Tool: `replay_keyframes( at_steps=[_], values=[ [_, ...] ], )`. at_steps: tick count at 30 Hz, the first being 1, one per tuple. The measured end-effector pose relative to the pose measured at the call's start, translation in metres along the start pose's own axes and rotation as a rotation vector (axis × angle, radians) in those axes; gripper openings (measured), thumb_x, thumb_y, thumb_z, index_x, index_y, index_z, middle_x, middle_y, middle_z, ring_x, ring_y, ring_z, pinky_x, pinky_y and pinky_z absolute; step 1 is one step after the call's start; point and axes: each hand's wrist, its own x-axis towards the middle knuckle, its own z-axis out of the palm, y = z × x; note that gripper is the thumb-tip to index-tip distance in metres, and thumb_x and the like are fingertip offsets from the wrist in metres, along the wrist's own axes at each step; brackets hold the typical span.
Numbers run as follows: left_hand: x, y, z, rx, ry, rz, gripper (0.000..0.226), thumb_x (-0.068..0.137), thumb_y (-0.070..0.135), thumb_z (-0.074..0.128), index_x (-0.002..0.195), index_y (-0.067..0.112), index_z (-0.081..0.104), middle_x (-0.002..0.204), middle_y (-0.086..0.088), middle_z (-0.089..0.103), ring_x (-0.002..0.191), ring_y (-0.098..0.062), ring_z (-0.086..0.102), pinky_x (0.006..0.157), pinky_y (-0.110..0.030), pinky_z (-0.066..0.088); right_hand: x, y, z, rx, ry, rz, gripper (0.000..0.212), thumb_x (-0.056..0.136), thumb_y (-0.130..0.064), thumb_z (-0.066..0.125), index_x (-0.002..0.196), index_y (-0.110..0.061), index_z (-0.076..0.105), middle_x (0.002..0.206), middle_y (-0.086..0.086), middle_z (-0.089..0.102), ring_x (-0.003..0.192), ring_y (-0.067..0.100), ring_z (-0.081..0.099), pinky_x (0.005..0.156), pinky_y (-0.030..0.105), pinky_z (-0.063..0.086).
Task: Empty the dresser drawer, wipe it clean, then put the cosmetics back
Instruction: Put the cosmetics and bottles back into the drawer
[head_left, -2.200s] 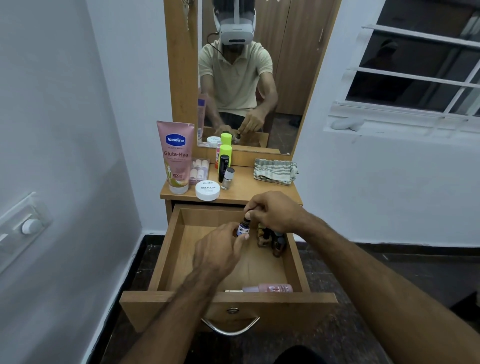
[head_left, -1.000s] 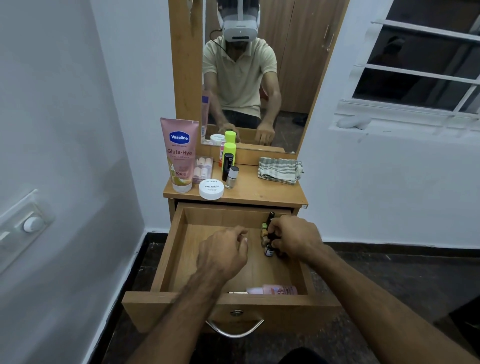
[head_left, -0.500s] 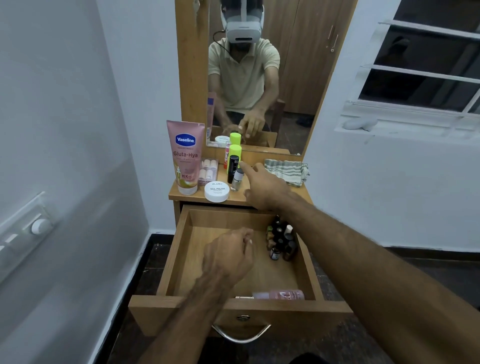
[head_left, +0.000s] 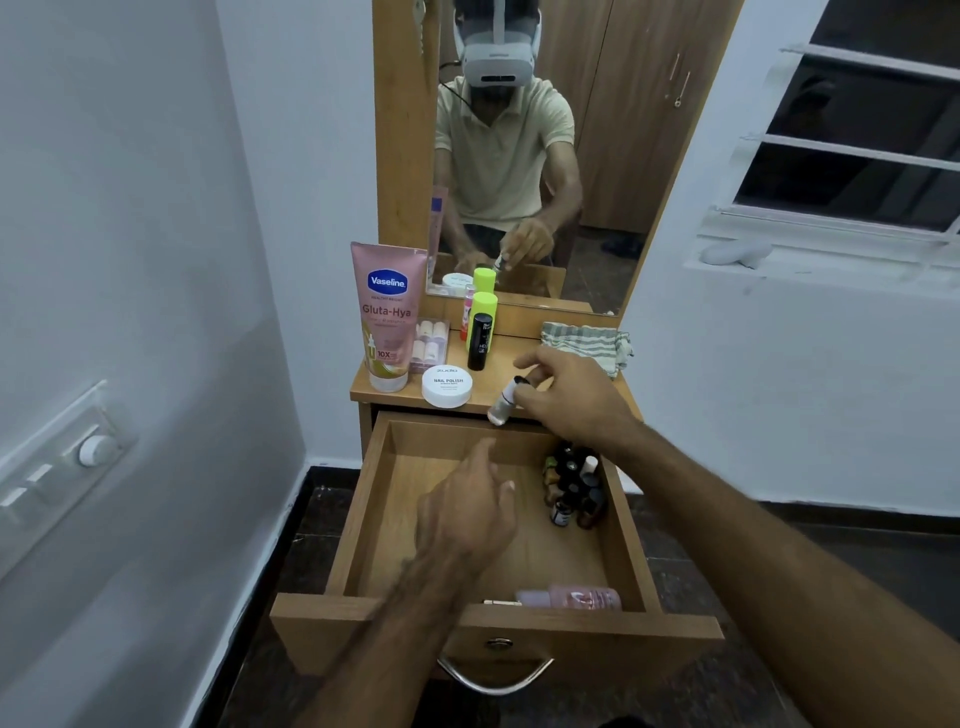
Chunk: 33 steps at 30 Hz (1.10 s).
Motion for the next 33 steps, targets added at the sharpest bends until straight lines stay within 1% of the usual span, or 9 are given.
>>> replay_keyframes(
  at_steps=[3, 7, 13, 16, 18, 21, 26, 29, 33],
  values=[
    [-0.001, 0.003, 0.001, -0.032, -0.006, 0.04, 0.043, 0.098, 0.044, 0.056, 0.137, 0.036, 0.04, 0.117, 0.017, 0.064, 0.102, -0.007, 0.063, 0.078, -0.028, 0.046, -0.018, 0.007, -0.01, -0.126, -0.146, -0.075, 0.027, 0.089, -0.035, 0.066, 0.113, -0.026, 0.073, 0.097, -0.01, 0.071, 0.09, 0.011, 0.064, 0.082, 0.036, 0.056],
    [-0.002, 0.002, 0.001, 0.026, 0.014, 0.109, 0.024, 0.101, 0.046, 0.048, 0.122, 0.035, 0.054, 0.101, 0.013, 0.067, 0.084, -0.007, 0.06, 0.067, -0.03, 0.043, -0.032, 0.012, -0.012, -0.109, -0.245, -0.096, 0.016, 0.093, -0.035, 0.068, 0.104, -0.025, 0.074, 0.089, -0.01, 0.072, 0.084, 0.008, 0.065, 0.08, 0.036, 0.057],
    [0.0, -0.003, 0.004, 0.181, -0.027, 0.198, 0.026, 0.102, 0.052, 0.039, 0.112, 0.033, 0.054, 0.089, 0.009, 0.065, 0.084, -0.018, 0.064, 0.071, -0.038, 0.052, -0.039, 0.013, -0.012, -0.188, -0.246, -0.076, 0.027, 0.093, -0.05, 0.065, 0.098, -0.025, 0.072, 0.083, -0.012, 0.067, 0.081, 0.009, 0.062, 0.072, 0.035, 0.055],
    [0.001, -0.007, 0.007, 0.122, -0.056, 0.197, 0.032, 0.098, 0.056, 0.043, 0.122, 0.037, 0.055, 0.097, 0.012, 0.07, 0.09, -0.015, 0.067, 0.075, -0.039, 0.054, -0.044, 0.015, -0.015, -0.233, -0.249, -0.077, 0.027, 0.091, -0.053, 0.066, 0.093, -0.027, 0.071, 0.08, -0.013, 0.065, 0.079, 0.009, 0.061, 0.07, 0.035, 0.054],
    [0.0, -0.007, 0.009, 0.092, -0.132, 0.187, 0.048, 0.093, 0.061, 0.048, 0.136, 0.04, 0.05, 0.106, 0.016, 0.071, 0.097, -0.012, 0.067, 0.08, -0.04, 0.055, -0.048, 0.019, -0.021, -0.269, -0.296, -0.043, 0.02, 0.089, -0.048, 0.07, 0.088, -0.027, 0.071, 0.08, -0.012, 0.066, 0.078, 0.01, 0.062, 0.069, 0.033, 0.054],
    [0.0, -0.007, 0.011, 0.113, -0.183, 0.174, 0.065, 0.092, 0.062, 0.053, 0.149, 0.033, 0.042, 0.114, 0.018, 0.07, 0.098, -0.012, 0.067, 0.085, -0.039, 0.055, -0.053, 0.027, -0.029, -0.359, -0.38, 0.024, 0.012, 0.087, -0.037, 0.074, 0.087, -0.025, 0.072, 0.082, -0.009, 0.07, 0.08, 0.012, 0.065, 0.07, 0.033, 0.055],
    [0.001, -0.009, 0.01, 0.123, -0.144, 0.165, 0.052, 0.094, 0.053, 0.053, 0.142, 0.033, 0.051, 0.112, 0.018, 0.071, 0.092, -0.01, 0.067, 0.083, -0.036, 0.055, -0.068, 0.044, -0.019, -0.526, -0.494, 0.053, 0.019, 0.084, -0.028, 0.076, 0.102, -0.032, 0.071, 0.091, -0.014, 0.061, 0.088, 0.012, 0.058, 0.065, 0.028, 0.043],
    [0.001, -0.009, 0.009, 0.113, -0.133, 0.163, 0.049, 0.096, 0.049, 0.053, 0.141, 0.032, 0.052, 0.111, 0.019, 0.071, 0.096, -0.01, 0.066, 0.083, -0.035, 0.055, -0.071, 0.054, -0.015, -0.57, -0.483, 0.051, 0.019, 0.083, -0.023, 0.074, 0.1, -0.031, 0.071, 0.087, -0.012, 0.058, 0.088, 0.015, 0.058, 0.06, 0.027, 0.038],
    [0.002, -0.01, 0.01, 0.122, -0.121, 0.16, 0.047, 0.097, 0.048, 0.052, 0.142, 0.032, 0.051, 0.111, 0.019, 0.071, 0.092, -0.008, 0.066, 0.081, -0.035, 0.055, -0.075, 0.063, -0.01, -0.609, -0.456, 0.062, 0.022, 0.087, -0.023, 0.072, 0.108, -0.027, 0.07, 0.098, -0.002, 0.062, 0.085, 0.018, 0.055, 0.057, 0.027, 0.035]
  ],
)
